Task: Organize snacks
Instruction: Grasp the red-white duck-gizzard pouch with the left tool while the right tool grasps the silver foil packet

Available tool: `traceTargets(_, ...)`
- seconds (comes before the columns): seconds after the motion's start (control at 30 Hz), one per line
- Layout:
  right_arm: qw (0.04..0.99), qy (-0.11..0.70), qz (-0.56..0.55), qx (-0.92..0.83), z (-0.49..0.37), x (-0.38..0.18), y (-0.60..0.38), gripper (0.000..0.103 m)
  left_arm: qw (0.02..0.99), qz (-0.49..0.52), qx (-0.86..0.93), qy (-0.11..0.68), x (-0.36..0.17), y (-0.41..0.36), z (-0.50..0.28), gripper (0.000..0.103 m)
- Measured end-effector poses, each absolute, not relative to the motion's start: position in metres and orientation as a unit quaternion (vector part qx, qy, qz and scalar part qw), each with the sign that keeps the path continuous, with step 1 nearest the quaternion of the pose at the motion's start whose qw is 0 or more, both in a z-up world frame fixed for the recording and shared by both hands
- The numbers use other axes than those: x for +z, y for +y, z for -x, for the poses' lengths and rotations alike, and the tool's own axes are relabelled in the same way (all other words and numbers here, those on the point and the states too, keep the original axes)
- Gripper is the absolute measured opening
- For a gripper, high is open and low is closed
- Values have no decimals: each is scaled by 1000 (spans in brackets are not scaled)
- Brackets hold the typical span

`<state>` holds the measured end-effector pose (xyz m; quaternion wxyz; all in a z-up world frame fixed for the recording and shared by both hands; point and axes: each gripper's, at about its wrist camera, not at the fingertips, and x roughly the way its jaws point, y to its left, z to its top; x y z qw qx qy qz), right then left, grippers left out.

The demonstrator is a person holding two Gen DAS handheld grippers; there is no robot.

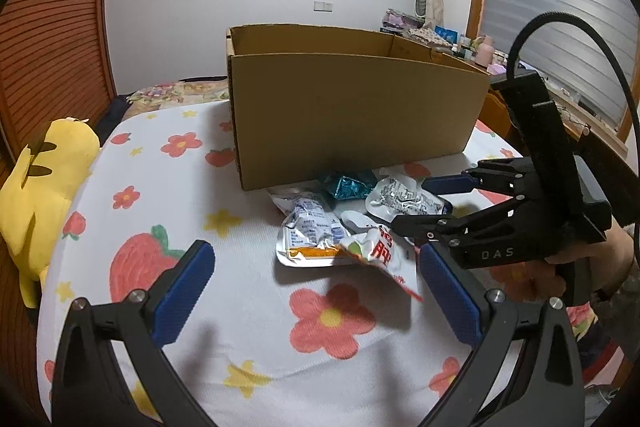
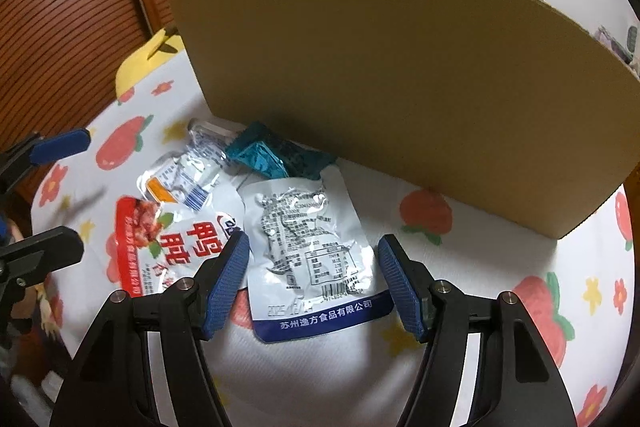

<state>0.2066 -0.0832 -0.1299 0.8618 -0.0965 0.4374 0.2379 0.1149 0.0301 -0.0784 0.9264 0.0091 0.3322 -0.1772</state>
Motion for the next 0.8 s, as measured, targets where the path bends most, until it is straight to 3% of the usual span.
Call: traceTargets(0.8, 860, 438, 107, 240, -191, -128, -96, 65, 918, -39, -199, 342, -79, 10, -119, 102)
